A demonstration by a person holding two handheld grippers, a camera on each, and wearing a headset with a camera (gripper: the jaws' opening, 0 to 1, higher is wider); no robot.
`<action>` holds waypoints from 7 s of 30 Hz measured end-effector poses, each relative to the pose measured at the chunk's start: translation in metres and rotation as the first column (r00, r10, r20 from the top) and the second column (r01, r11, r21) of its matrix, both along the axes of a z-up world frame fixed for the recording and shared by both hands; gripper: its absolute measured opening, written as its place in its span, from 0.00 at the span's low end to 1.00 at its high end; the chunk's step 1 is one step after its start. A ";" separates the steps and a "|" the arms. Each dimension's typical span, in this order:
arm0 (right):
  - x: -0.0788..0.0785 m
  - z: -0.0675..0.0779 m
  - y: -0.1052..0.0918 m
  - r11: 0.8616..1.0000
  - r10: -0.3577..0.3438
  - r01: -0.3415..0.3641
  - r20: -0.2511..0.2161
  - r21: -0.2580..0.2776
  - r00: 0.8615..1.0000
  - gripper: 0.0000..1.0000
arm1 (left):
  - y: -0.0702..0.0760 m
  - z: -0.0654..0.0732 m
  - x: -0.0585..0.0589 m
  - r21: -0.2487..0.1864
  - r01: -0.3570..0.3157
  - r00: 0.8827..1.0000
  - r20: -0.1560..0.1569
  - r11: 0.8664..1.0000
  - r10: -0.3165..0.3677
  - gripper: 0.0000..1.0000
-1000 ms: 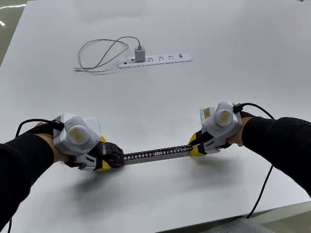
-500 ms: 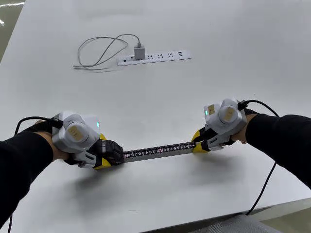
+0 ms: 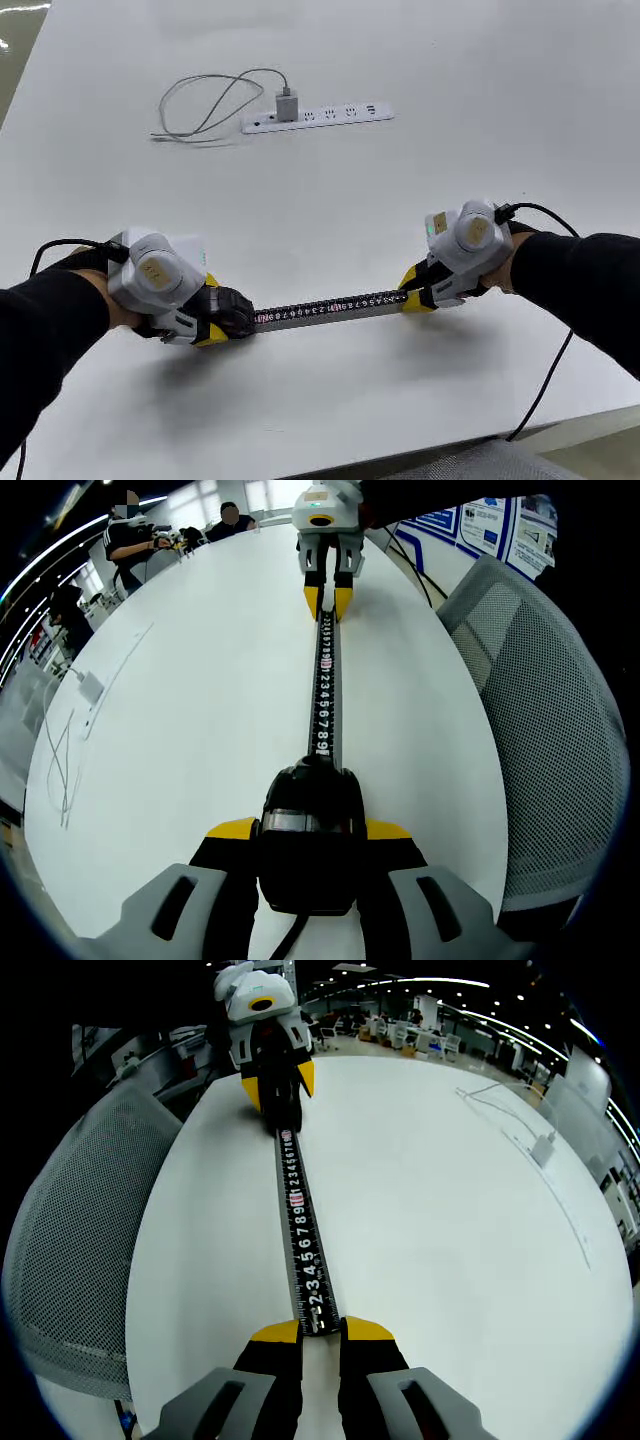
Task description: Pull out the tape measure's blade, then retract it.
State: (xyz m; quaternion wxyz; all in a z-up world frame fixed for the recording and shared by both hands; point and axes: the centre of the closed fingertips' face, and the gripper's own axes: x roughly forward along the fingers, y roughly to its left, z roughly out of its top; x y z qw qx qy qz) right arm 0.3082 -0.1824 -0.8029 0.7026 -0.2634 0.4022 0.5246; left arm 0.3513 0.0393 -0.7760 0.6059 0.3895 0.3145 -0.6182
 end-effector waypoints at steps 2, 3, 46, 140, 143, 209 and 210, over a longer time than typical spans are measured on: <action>0.000 0.000 -0.001 1.000 -0.002 0.002 0.000 0.000 1.000 0.09 | 0.000 0.000 0.001 0.001 0.000 1.000 0.000 1.000 0.000 0.33; 0.000 0.000 -0.002 1.000 -0.004 0.004 -0.001 0.000 1.000 0.09 | 0.000 0.000 0.001 0.001 0.000 1.000 0.000 1.000 0.000 0.33; -0.001 0.000 -0.018 0.999 -0.035 0.035 -0.003 0.002 0.999 0.09 | 0.001 -0.002 0.002 0.001 0.002 1.000 -0.002 1.000 -0.002 0.33; -0.019 0.035 -0.033 0.952 -0.299 0.294 0.051 0.087 0.953 0.82 | 0.047 0.037 0.020 -0.324 -0.498 0.867 -0.161 0.804 0.472 0.99; -0.021 0.038 -0.040 0.939 -0.334 0.327 0.062 0.106 0.940 0.84 | 0.058 0.035 0.018 -0.306 -0.511 0.859 -0.152 0.803 0.489 0.99; -0.083 0.057 -0.088 0.837 -0.535 0.505 0.121 0.214 0.836 0.99 | 0.124 0.033 -0.022 -0.353 -0.598 0.785 -0.079 0.720 0.614 0.99; -0.082 0.059 -0.087 0.841 -0.527 0.493 0.130 0.225 0.840 0.99 | 0.125 0.031 -0.023 -0.351 -0.597 0.786 -0.078 0.722 0.613 0.99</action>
